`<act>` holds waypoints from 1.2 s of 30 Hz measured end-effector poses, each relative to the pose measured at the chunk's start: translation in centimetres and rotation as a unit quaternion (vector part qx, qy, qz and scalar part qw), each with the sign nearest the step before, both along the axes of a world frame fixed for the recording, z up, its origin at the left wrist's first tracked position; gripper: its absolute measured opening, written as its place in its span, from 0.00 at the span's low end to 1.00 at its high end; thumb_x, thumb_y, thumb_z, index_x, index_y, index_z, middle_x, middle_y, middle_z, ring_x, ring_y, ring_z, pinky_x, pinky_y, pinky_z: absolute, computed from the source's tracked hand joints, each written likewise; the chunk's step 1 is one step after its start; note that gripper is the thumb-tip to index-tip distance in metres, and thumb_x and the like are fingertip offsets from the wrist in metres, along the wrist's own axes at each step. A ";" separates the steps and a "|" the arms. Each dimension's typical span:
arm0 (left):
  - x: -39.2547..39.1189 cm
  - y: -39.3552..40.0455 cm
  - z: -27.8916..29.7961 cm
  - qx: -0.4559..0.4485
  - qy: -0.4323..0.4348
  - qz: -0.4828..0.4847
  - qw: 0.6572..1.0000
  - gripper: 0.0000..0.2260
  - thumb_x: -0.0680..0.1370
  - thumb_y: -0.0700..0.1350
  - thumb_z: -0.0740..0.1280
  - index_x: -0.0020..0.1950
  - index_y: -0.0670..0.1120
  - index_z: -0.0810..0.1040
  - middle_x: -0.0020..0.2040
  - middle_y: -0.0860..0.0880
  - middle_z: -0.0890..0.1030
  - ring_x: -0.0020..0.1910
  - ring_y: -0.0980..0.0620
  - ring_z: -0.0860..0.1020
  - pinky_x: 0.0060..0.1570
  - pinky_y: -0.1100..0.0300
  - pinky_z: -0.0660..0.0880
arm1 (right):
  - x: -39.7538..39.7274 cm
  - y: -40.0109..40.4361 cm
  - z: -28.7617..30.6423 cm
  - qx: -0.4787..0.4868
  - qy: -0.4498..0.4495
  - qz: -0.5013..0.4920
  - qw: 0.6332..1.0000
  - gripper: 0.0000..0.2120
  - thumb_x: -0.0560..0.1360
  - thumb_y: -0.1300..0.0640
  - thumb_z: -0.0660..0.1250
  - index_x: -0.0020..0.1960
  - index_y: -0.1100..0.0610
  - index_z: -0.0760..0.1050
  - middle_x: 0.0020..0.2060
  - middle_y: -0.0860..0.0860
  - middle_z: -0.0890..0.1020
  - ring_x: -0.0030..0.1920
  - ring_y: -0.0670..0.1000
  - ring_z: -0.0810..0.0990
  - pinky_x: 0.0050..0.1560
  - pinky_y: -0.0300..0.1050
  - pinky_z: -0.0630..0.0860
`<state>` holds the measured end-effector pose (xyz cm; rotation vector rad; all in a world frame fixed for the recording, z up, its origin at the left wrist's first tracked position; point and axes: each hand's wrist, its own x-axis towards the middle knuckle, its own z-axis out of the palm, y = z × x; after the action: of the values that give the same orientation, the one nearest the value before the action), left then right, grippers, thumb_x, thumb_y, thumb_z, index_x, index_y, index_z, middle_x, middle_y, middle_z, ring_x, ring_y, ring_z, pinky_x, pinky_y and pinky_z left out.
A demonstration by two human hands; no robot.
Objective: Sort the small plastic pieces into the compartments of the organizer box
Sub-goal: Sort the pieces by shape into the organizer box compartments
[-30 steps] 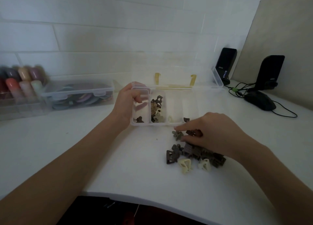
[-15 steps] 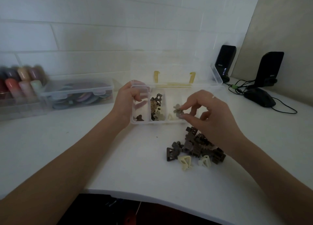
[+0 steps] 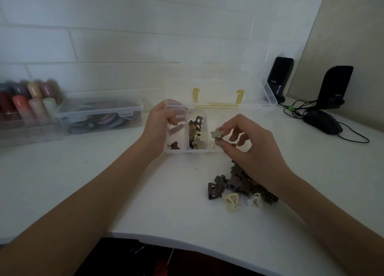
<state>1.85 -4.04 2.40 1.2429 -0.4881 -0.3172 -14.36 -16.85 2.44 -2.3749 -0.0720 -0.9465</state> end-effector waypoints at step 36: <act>0.4 -0.2 -0.1 -0.001 0.005 -0.006 1.000 0.18 0.53 0.34 0.55 0.38 0.46 0.74 0.36 0.50 0.81 0.43 0.46 0.78 0.48 0.52 0.73 | 0.3 -0.8 3.2 -0.098 0.384 0.124 0.910 0.04 0.71 0.48 0.71 0.42 0.48 0.80 0.19 0.46 0.67 0.22 0.45 0.61 0.27 0.33 0.60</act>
<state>2.26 -4.25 2.30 1.2360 -0.4870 -0.3340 -14.01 -17.65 5.66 -2.6709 -0.1621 0.1568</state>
